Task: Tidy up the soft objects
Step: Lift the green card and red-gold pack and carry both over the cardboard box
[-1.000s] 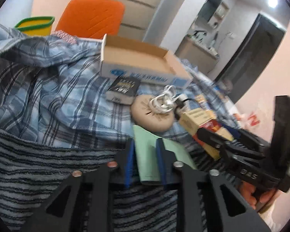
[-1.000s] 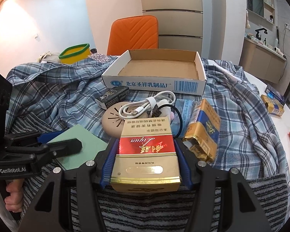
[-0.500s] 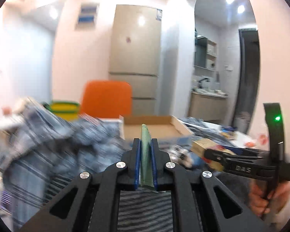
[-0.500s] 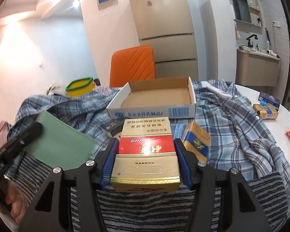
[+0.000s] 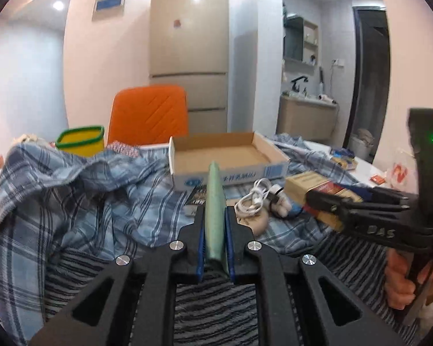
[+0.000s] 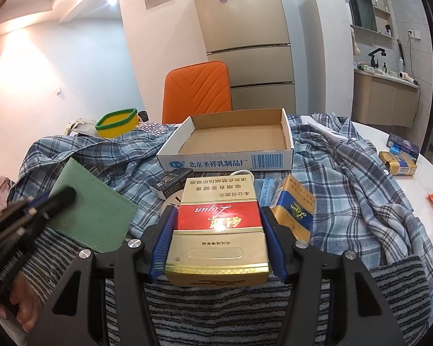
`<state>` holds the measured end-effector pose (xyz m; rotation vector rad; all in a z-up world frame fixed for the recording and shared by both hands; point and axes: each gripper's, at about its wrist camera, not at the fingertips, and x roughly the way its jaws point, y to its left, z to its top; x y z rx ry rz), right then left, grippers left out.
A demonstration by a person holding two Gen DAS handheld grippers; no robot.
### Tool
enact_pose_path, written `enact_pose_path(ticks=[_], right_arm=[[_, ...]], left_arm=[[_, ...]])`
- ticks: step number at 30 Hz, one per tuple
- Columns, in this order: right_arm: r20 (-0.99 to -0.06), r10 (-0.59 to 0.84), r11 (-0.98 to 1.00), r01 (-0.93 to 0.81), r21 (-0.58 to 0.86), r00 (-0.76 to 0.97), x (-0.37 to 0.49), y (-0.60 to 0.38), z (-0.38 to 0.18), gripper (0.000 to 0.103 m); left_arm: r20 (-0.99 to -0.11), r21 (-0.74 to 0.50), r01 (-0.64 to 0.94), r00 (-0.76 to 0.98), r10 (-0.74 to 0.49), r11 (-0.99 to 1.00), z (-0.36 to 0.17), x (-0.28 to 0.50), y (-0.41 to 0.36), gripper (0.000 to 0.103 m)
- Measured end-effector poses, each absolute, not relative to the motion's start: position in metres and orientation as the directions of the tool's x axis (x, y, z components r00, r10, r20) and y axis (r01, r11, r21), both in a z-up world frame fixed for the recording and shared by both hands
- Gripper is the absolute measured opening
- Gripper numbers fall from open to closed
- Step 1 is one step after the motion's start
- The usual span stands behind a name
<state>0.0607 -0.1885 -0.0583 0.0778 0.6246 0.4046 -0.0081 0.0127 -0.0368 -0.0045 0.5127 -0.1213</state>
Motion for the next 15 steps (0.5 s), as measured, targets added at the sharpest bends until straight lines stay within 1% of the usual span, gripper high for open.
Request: enact_pose_path(ticks=[3, 5, 9, 15], right_arm=[[-0.55, 0.391, 0.919, -0.343, 0.194, 0.738, 0.06, -0.189, -0.059, 0.057], [-0.552, 0.391, 0.919, -0.344, 0.193, 0.737, 0.06, -0.188, -0.059, 0.057], [-0.558, 0.391, 0.918, -0.351, 0.184, 0.732, 0.059, -0.186, -0.059, 0.057], [-0.53, 0.396, 0.917, -0.356, 0.18, 0.75, 0.052, -0.188, -0.055, 0.057]], left_arm=[[-0.492, -0.069, 0.117, 0.86, -0.136, 0.991, -0.039, -0.006, 0.019, 0.011], [-0.498, -0.063, 0.133, 0.855, -0.147, 0.989, -0.041, -0.004, 0.016, 0.011], [-0.528, 0.002, 0.156, 0.839, -0.132, 0.988, -0.051, 0.003, 0.001, 0.011], [-0.52, -0.024, 0.165, 0.84, -0.153, 0.986, -0.053, 0.0, 0.004, 0.011]])
